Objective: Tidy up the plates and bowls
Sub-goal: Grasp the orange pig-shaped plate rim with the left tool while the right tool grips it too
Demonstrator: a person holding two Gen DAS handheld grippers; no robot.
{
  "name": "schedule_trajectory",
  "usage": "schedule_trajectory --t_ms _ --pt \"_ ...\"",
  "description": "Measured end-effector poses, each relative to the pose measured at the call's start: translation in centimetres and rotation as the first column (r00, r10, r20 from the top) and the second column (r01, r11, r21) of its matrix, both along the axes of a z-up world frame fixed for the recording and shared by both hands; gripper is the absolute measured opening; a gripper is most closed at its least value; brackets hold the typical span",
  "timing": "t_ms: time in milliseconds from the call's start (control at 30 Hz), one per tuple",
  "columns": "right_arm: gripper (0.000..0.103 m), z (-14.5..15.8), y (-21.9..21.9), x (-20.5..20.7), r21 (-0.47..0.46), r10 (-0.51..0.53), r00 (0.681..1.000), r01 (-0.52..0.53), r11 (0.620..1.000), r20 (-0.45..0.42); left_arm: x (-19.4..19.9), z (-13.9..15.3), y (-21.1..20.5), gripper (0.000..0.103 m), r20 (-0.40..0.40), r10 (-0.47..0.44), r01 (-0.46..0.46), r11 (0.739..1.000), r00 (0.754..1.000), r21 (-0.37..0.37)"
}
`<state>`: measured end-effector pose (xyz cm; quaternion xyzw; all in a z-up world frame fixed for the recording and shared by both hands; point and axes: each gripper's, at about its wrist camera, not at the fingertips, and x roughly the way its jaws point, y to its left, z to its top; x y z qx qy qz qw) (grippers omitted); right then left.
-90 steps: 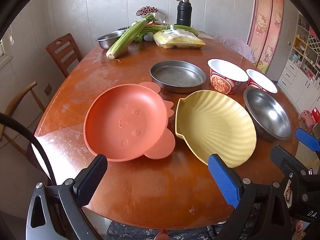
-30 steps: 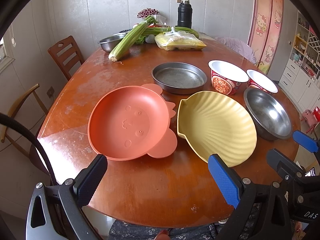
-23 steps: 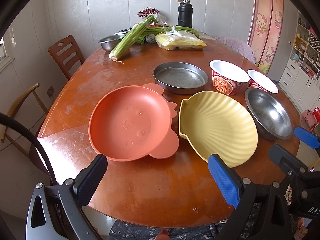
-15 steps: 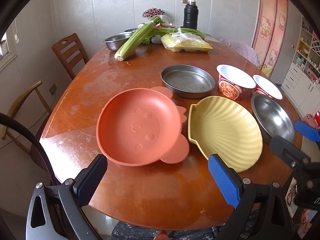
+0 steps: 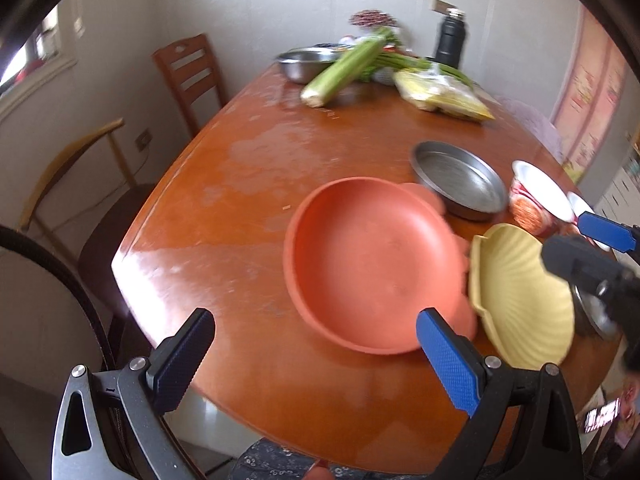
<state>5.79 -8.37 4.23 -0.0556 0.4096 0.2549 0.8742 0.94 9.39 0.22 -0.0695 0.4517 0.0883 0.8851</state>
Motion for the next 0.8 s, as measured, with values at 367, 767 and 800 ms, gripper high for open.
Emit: schedule_trajectory --t_ms 367,767,800 --pt "0.094 -2.8 5.6 4.4 -0.098 0.087 0.993 -0.094 0.991 -0.075 0.6 -2.7 3.6 0.101 -0.078 0.031 -0.04 0.992 0.996 -0.121" --pt "0.056 -6.2 7.7 7.2 -0.147 0.09 0.983 -0.114 0.983 -0.162 2.6 -3.5 3.1 0.098 -0.115 0.023 -0.04 0.988 0.993 -0.148" --pt "0.054 -6.2 7.8 7.2 -0.145 0.095 0.983 -0.119 0.982 -0.16 2.7 -3.6 3.0 0.095 -0.118 0.019 -0.037 0.988 0.993 -0.151"
